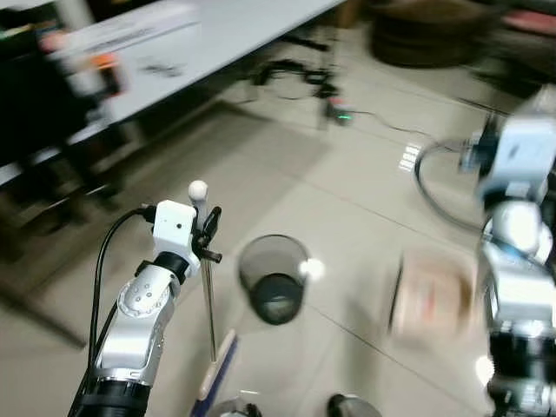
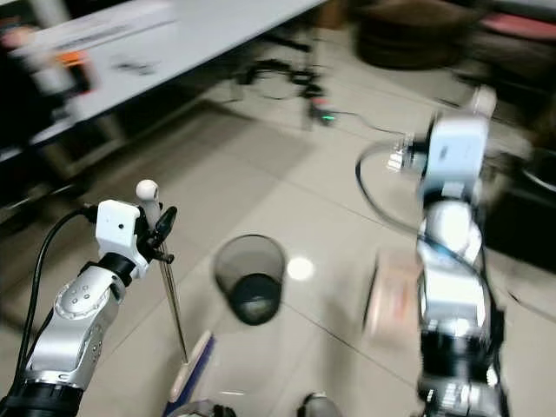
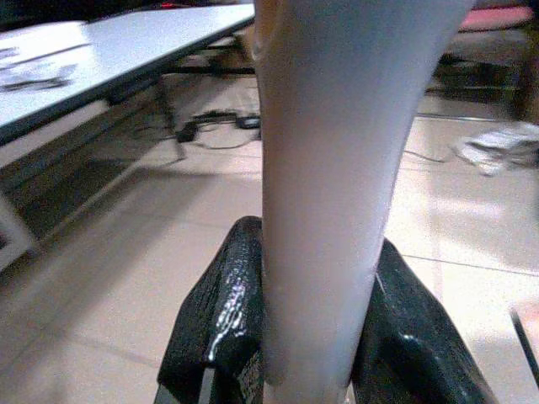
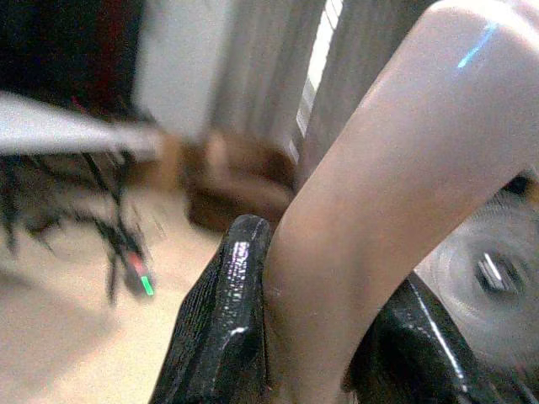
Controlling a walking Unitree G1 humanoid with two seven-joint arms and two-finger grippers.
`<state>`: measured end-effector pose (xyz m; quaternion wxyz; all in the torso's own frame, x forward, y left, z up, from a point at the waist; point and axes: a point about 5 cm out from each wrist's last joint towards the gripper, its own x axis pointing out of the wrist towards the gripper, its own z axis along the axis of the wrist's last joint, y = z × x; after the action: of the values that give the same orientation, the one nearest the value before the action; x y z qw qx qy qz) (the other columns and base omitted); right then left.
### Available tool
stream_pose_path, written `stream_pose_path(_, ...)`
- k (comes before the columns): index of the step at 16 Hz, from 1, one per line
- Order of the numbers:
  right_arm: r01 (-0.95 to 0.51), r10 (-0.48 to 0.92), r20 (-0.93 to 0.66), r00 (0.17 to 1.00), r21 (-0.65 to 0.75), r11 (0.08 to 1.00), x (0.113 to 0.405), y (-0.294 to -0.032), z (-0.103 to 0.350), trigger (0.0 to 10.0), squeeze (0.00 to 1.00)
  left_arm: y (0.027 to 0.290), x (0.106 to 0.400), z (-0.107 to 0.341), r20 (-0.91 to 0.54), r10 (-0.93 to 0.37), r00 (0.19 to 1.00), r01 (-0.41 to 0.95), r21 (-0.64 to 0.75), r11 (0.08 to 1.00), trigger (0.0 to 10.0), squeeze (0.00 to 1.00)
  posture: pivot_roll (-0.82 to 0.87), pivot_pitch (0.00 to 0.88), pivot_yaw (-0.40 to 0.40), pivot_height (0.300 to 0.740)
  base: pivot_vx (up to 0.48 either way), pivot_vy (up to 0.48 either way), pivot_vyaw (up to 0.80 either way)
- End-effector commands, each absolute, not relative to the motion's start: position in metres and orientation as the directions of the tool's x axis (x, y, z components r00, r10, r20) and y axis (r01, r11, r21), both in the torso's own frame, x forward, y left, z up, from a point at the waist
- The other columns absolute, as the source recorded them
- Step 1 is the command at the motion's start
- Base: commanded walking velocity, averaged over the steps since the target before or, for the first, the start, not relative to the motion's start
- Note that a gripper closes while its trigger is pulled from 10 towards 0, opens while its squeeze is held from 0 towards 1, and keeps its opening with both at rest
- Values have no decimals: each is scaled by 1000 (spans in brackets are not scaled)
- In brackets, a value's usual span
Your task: Sweep floor
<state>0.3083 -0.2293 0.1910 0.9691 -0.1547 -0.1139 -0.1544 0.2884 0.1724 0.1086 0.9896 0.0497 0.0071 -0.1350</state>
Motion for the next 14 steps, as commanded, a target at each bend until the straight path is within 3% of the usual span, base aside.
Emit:
stream_pose_path(1,305,-238,299,924,-199,931,305,-216,200,10000,0,170,291,118,4,-289,957,288,90,953,10000,0,-16,78,85,740,0,0,-800)
stream_pose_path(8,321,-281,209,937,-196,927,295,-212,188,10000,0,165,293,117,-5,-309,951,309,59,949,10000,0,-23,87,89,740,0,0,-800)
stream_pose_path(14,221,-197,137,971,-190,957,297,-195,180,10000,0,162,294,121,3,-333,943,332,61,941,10000,0,-26,86,81,740,-43,0,-606)
